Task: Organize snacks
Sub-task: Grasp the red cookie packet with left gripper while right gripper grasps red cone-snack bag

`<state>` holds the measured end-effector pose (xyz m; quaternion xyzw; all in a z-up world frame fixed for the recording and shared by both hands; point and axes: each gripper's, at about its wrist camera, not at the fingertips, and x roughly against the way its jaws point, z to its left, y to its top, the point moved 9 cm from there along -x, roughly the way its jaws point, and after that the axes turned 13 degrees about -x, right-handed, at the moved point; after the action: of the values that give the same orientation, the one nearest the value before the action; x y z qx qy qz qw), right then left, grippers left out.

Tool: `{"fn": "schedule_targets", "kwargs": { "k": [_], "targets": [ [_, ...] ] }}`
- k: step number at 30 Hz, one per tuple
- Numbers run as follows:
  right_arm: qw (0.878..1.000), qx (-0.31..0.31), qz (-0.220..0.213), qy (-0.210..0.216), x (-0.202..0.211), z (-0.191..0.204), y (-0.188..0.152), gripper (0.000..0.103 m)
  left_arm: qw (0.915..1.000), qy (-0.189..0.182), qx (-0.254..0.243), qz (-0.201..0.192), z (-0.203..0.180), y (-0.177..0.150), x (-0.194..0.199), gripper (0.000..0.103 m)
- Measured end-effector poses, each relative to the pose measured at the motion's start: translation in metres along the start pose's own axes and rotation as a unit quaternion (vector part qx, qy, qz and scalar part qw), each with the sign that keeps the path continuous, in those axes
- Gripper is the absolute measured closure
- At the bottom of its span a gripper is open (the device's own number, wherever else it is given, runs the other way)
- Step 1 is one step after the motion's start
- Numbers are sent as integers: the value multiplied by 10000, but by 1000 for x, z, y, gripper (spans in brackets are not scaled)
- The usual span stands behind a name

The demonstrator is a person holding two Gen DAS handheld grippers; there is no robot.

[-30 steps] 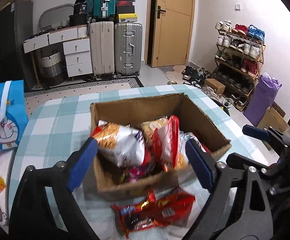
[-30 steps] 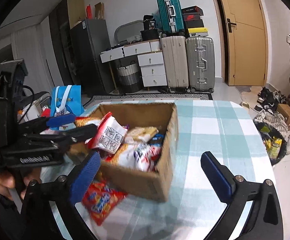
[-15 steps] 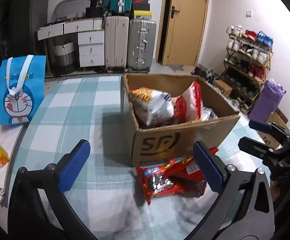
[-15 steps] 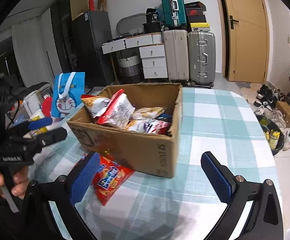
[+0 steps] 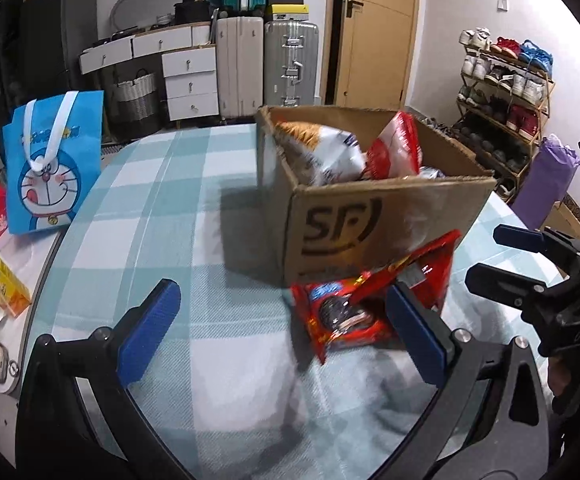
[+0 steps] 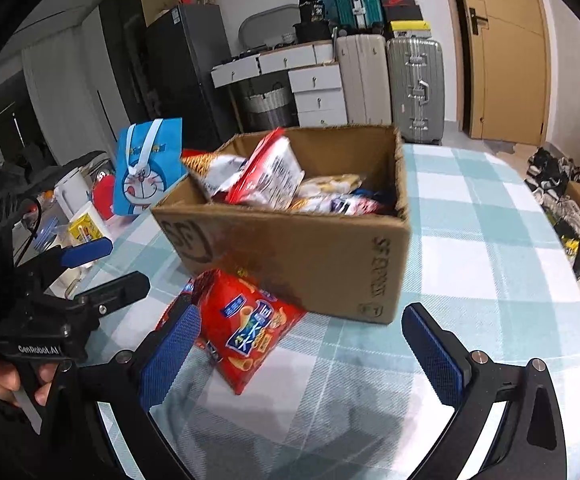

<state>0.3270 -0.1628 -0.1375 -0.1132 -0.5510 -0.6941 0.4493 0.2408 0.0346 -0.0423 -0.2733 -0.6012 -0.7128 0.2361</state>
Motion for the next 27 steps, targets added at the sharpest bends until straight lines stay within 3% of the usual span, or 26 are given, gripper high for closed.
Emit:
{"fn": "schedule_targets", "kwargs": {
  "k": [10, 19, 27],
  "targets": [
    [9993, 61, 368, -39, -28, 13, -18, 1, 9997, 14, 230, 126, 17, -8, -8, 1],
    [9991, 0, 413, -42, -50, 37, -20, 1, 9993, 15, 326, 169, 25, -10, -11, 1],
    [9977, -429, 466, -237, -48, 4, -18, 1, 9993, -35, 305, 220, 21, -13, -14, 1]
  ]
}}
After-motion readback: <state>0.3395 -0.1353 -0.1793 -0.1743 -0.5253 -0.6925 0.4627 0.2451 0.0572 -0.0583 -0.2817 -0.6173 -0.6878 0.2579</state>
